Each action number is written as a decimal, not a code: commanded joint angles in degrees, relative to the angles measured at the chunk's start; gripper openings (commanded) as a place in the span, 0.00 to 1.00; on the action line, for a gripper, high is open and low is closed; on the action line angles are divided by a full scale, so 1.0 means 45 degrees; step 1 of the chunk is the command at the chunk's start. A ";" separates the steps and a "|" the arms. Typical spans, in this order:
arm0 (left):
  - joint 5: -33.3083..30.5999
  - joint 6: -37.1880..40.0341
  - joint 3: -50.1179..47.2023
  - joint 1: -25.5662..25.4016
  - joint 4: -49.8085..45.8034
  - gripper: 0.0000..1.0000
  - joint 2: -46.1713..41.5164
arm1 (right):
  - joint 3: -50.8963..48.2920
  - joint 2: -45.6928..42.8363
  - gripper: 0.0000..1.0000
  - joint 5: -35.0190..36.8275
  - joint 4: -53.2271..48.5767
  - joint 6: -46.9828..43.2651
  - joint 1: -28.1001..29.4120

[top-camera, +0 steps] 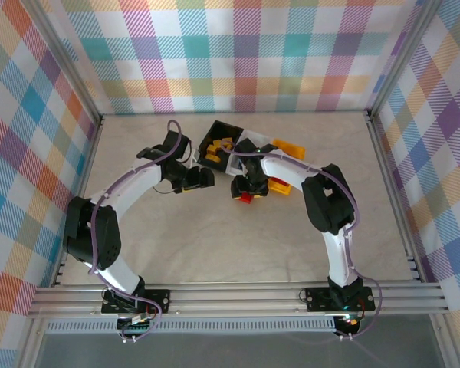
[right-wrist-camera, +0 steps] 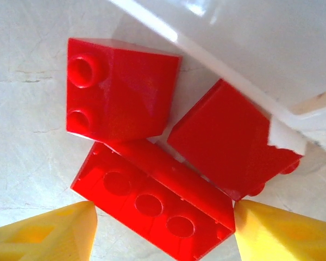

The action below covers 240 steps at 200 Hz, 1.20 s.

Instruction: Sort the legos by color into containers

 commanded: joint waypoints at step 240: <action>0.0479 0.0124 -0.0927 0.1077 -0.0087 0.78 -0.0665 | 0.2502 0.1502 0.35 0.1397 -0.1766 -0.1662 0.1121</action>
